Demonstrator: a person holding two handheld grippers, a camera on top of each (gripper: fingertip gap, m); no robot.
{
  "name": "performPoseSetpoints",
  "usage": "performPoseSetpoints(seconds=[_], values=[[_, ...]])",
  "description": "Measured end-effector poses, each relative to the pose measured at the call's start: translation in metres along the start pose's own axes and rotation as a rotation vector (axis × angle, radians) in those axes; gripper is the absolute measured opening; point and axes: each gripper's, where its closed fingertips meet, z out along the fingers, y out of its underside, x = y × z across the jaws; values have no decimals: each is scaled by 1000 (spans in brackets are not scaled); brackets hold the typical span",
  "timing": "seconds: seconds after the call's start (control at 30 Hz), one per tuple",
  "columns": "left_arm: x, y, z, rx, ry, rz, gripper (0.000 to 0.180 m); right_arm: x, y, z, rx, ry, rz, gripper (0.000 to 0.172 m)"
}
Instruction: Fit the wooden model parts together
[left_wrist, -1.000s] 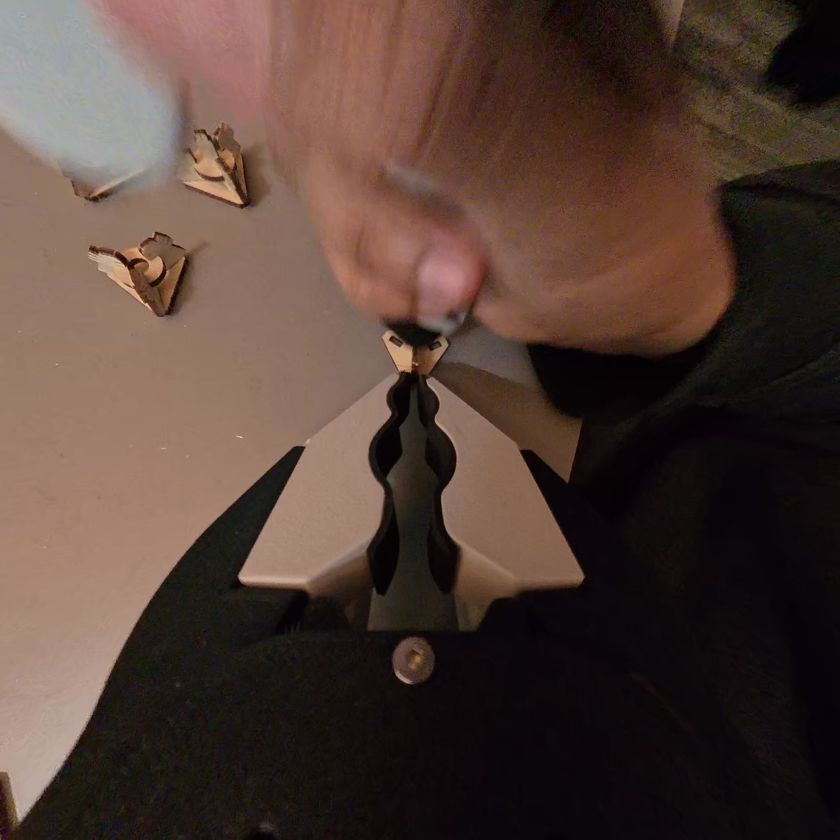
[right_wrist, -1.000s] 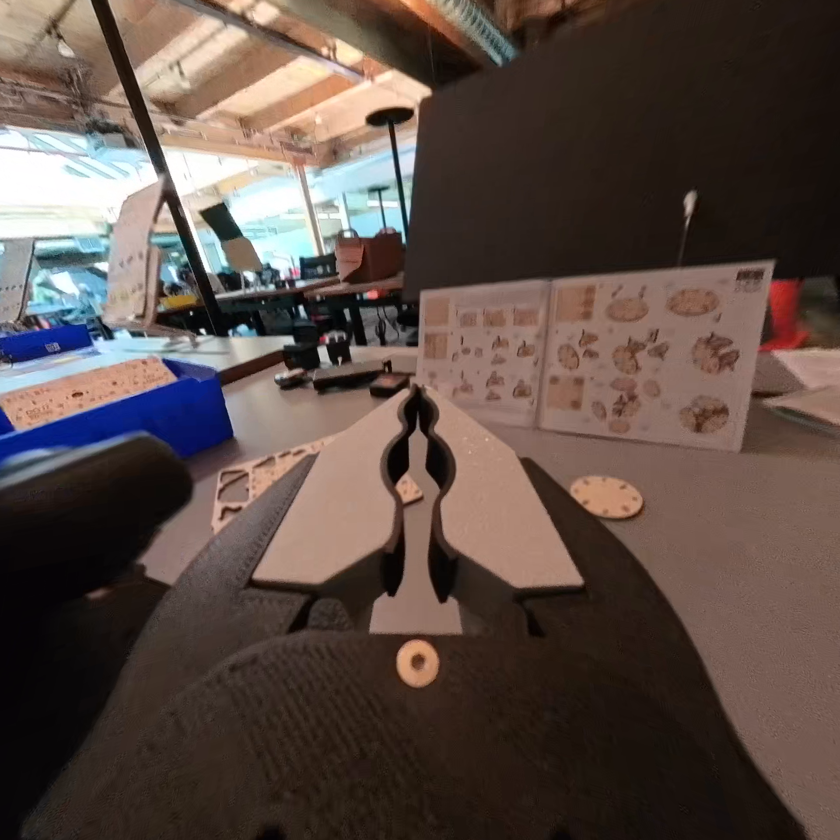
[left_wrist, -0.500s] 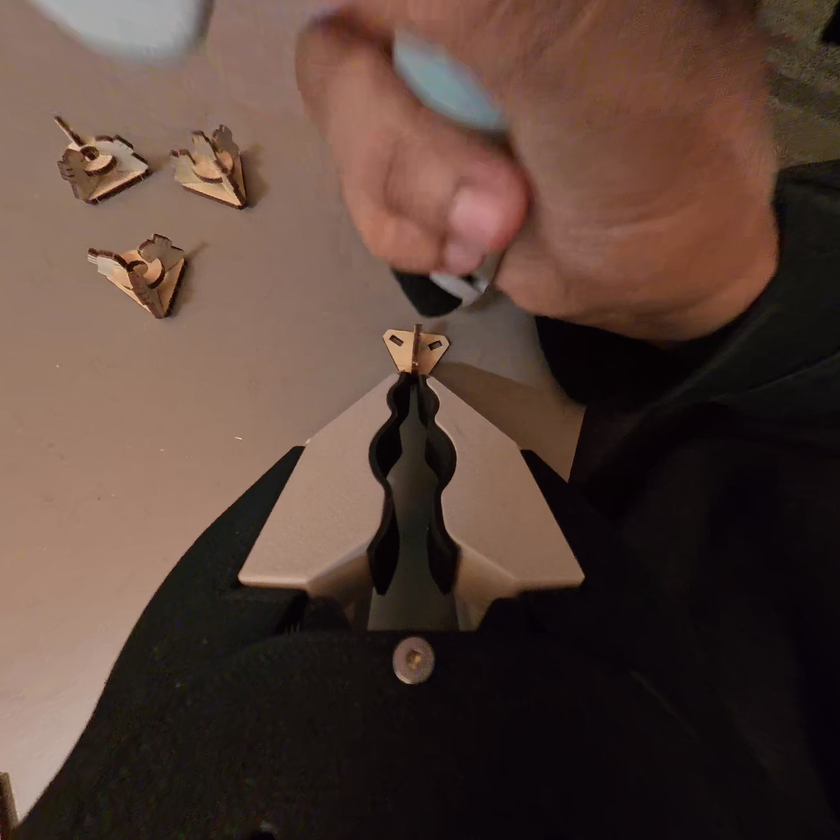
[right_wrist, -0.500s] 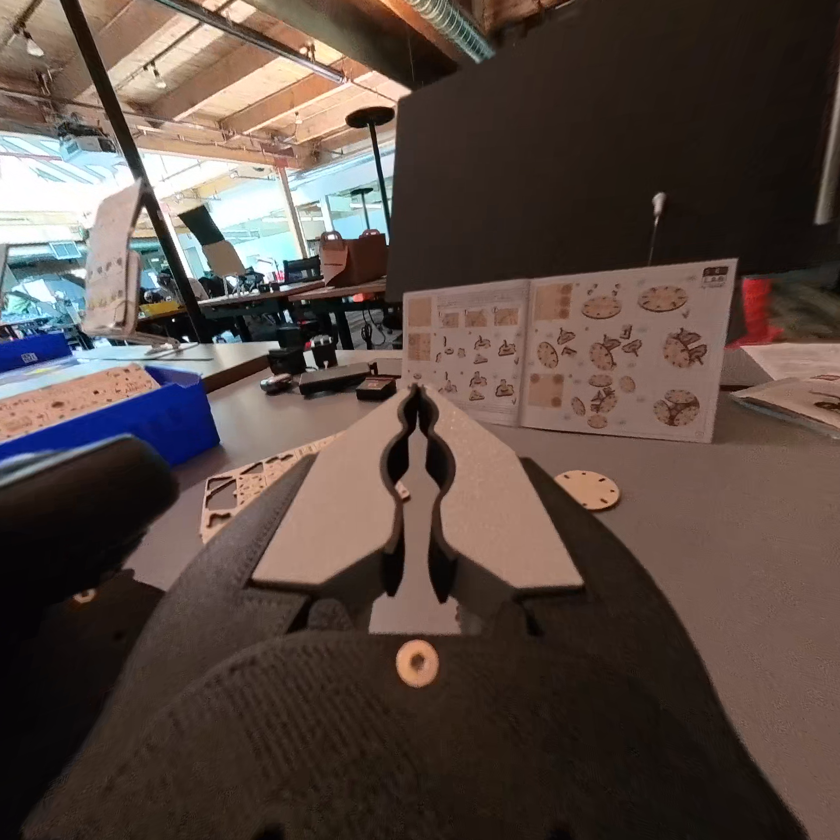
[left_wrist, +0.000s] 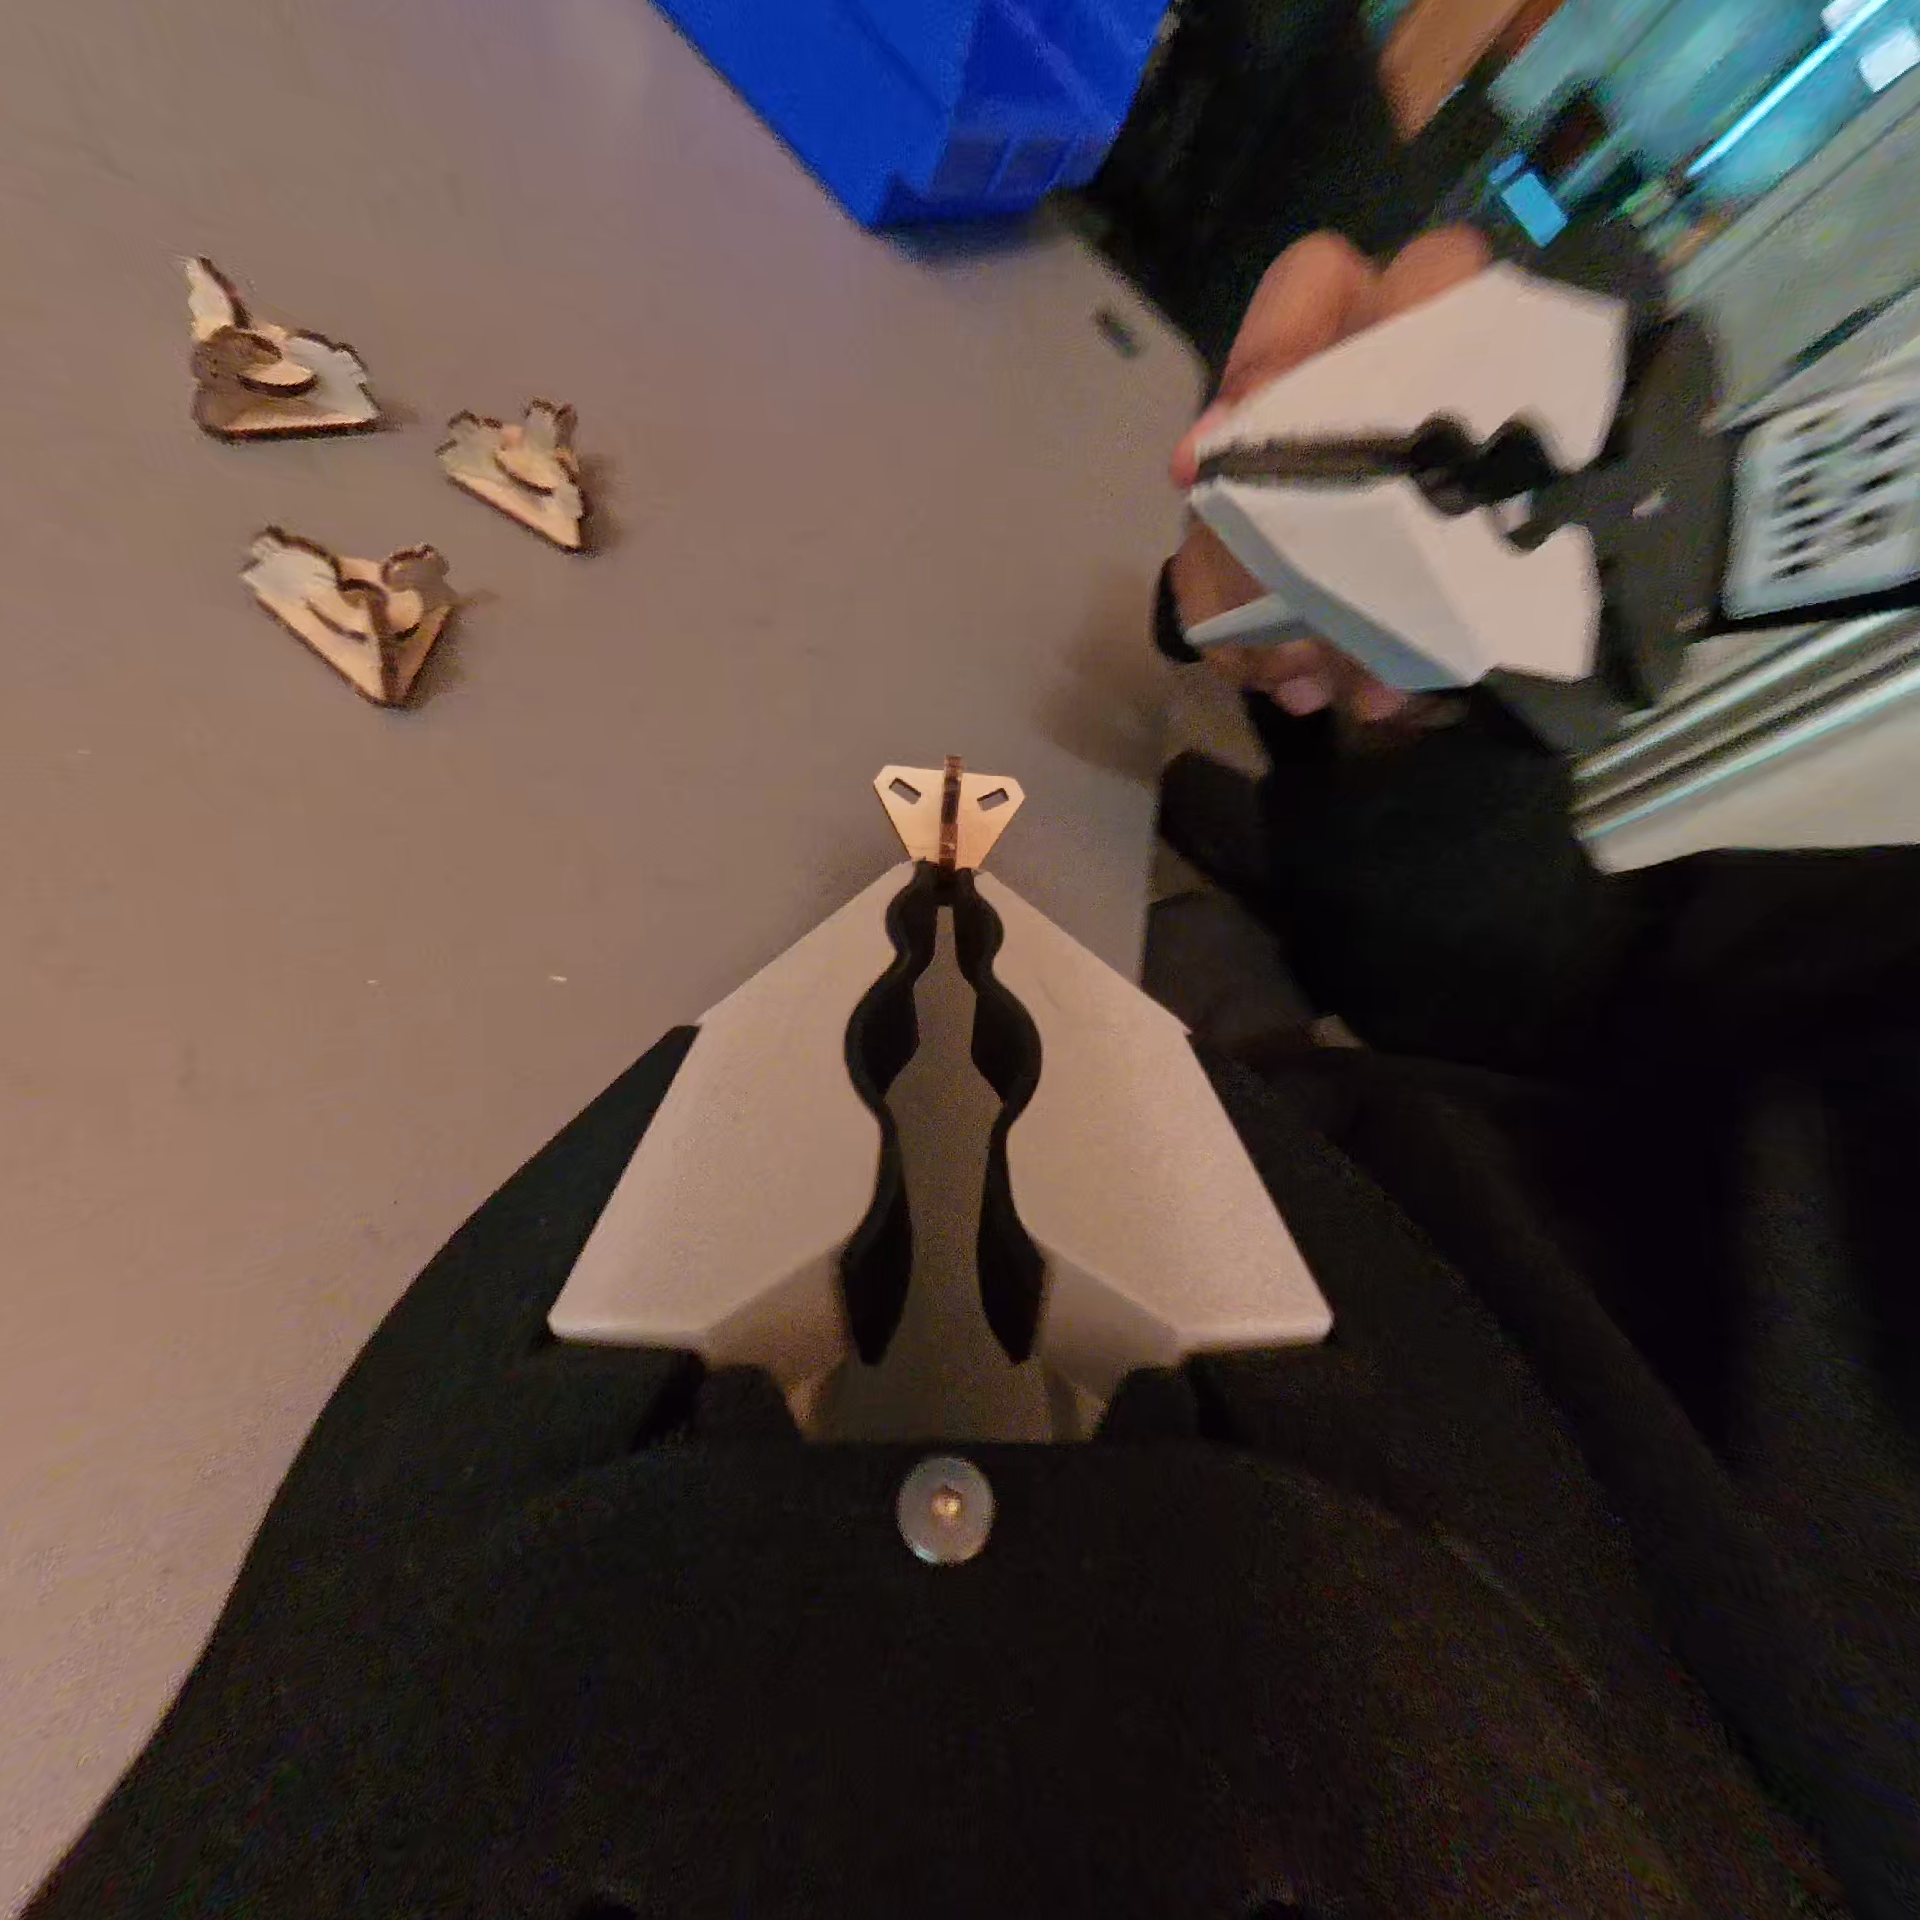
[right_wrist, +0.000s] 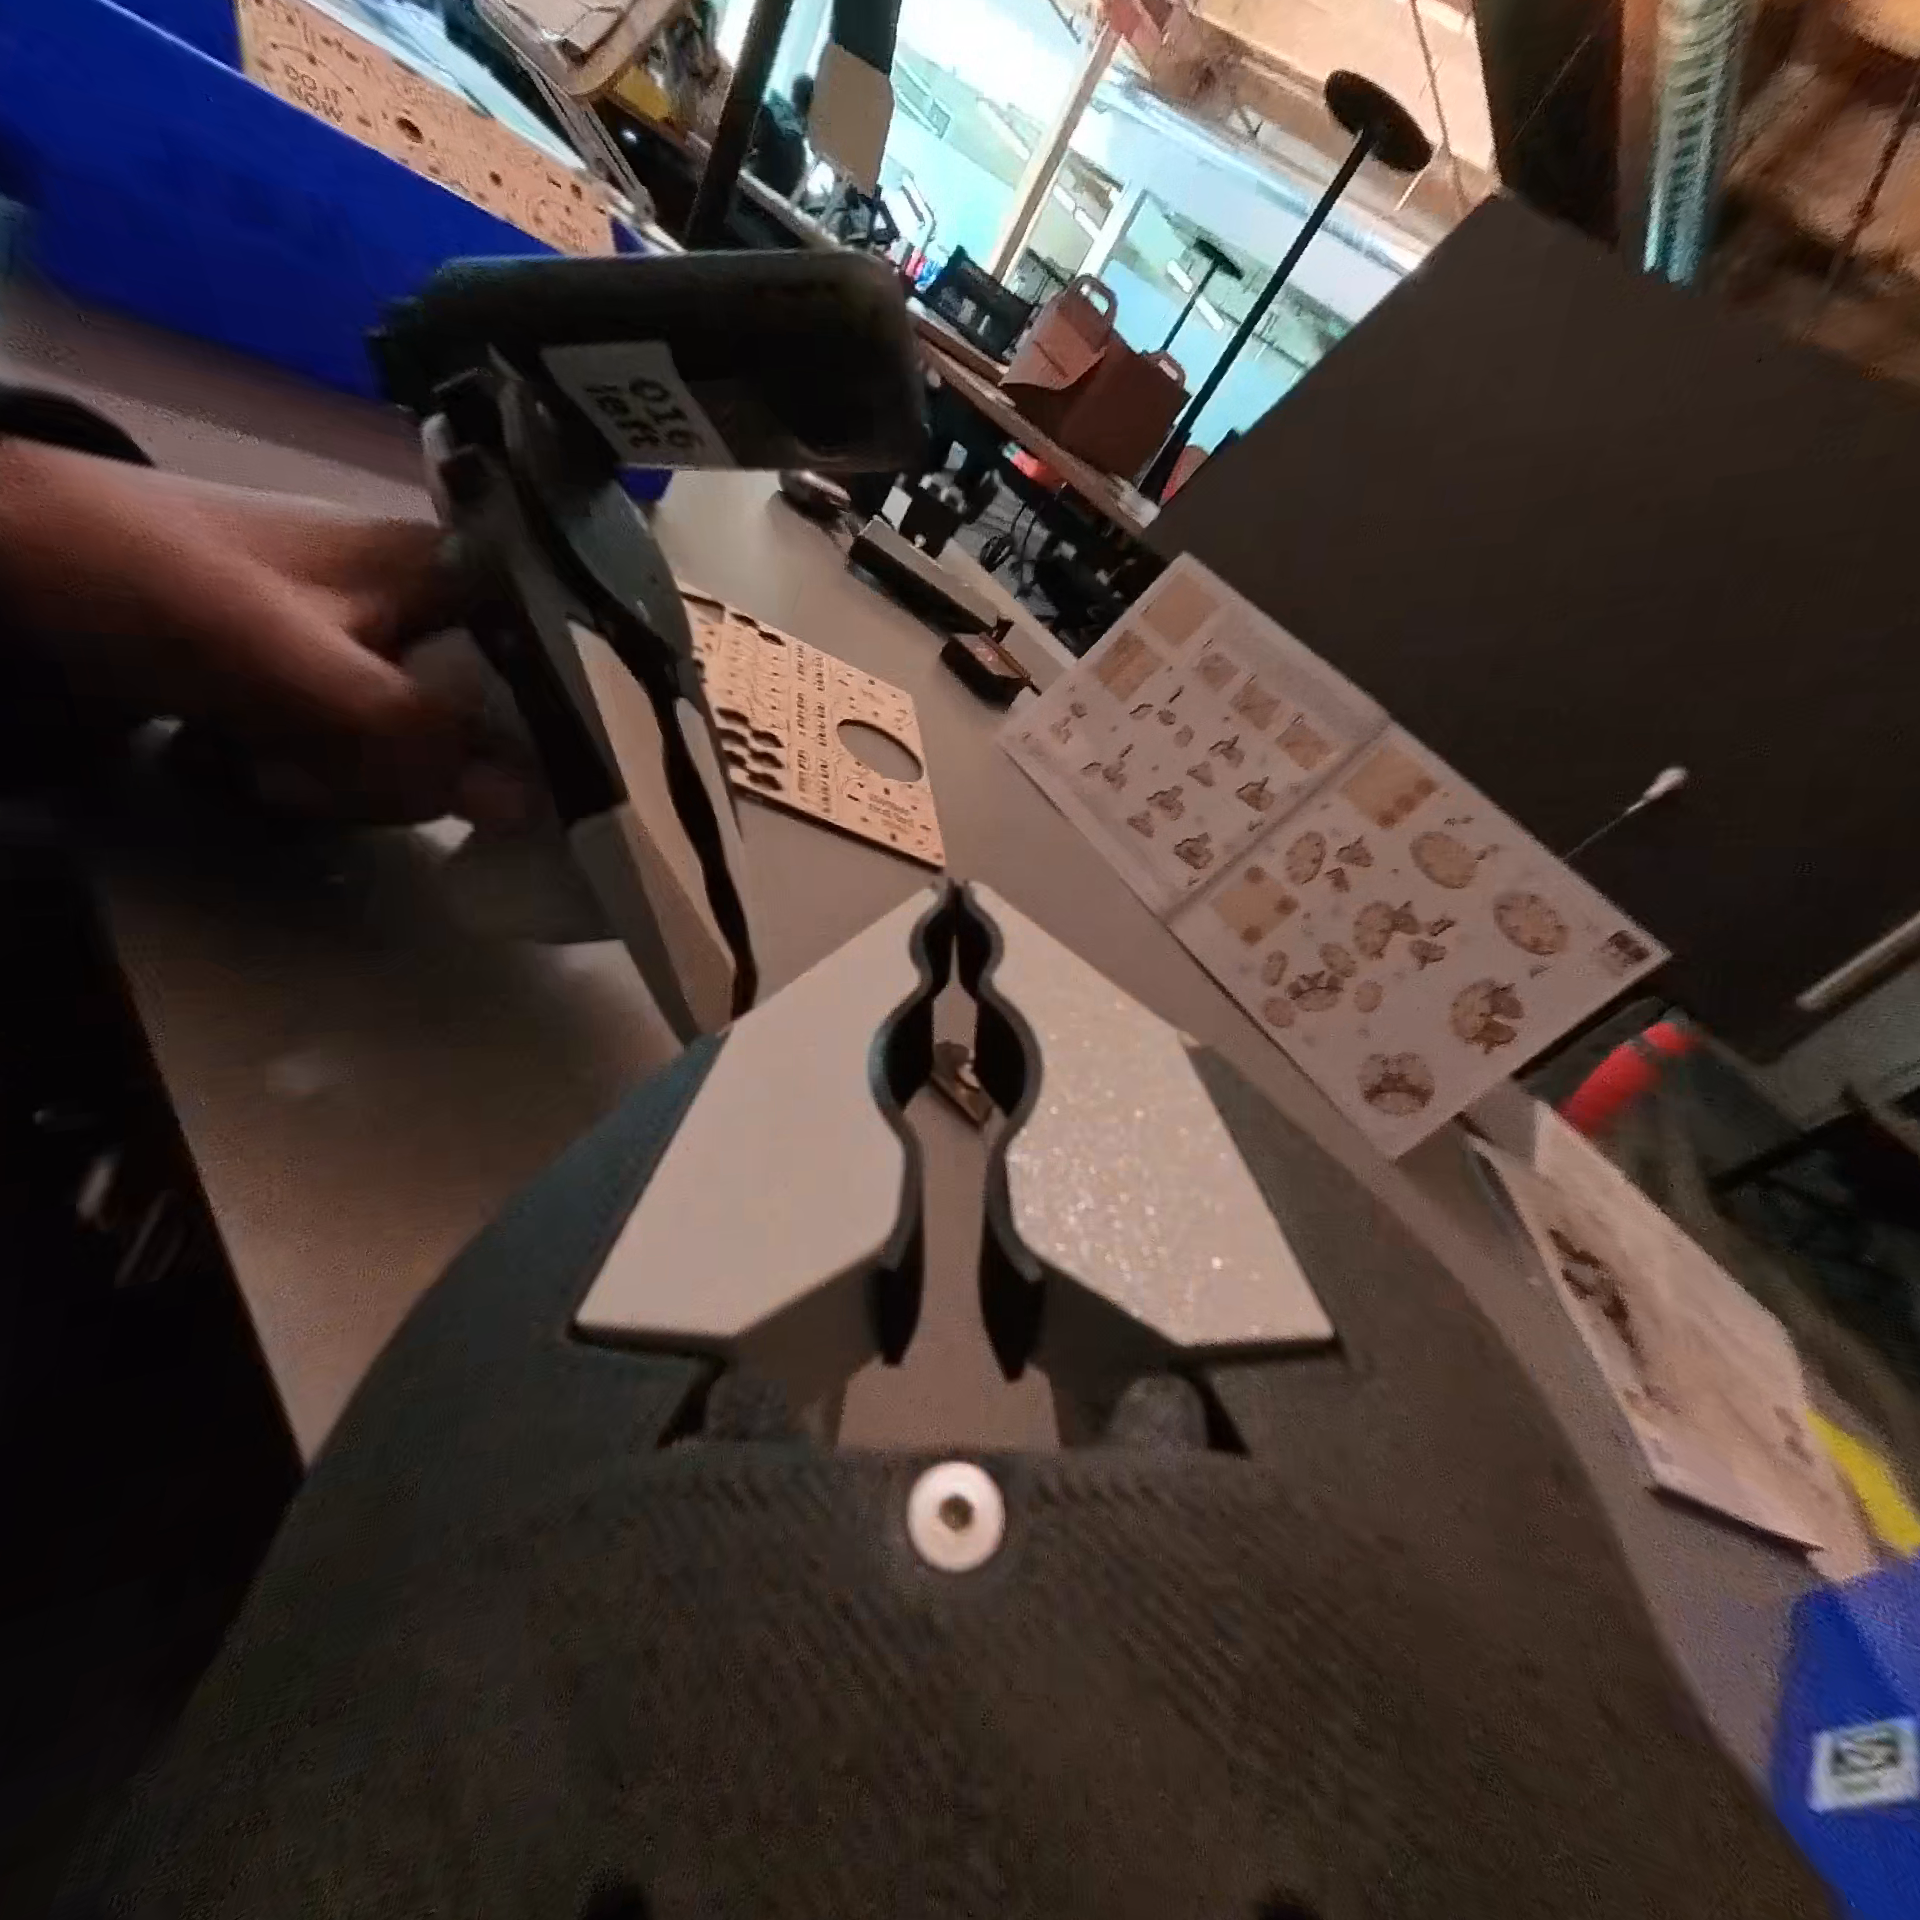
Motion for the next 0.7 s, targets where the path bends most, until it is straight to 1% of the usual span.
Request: performPoseSetpoints(seconds=[0.03,0.1,0.23,0.3,0.4,0.53,0.63,0.7], values=[[4,-4,-4,24,63,-38,3,-2,1,-4,3,-24,-5,0],[12,-9,-12,52,178,-104,2,-12,5,-8,-17,-134,65,0],[18,-11,-20,79,294,-167,2,-30,4,-16,-10,-294,181,21],[22,-11,-21,87,348,-190,2,-34,2,-16,-2,-317,190,27],[29,-9,-22,74,414,-206,2,-41,7,-13,-29,-324,148,31],[40,-9,-25,69,498,-222,3,-48,16,-9,-71,-329,94,31],[41,-7,-25,56,518,-236,2,-49,13,-8,-41,-315,63,20],[43,-8,-26,57,536,-245,2,-50,11,-9,-24,-314,46,17]])
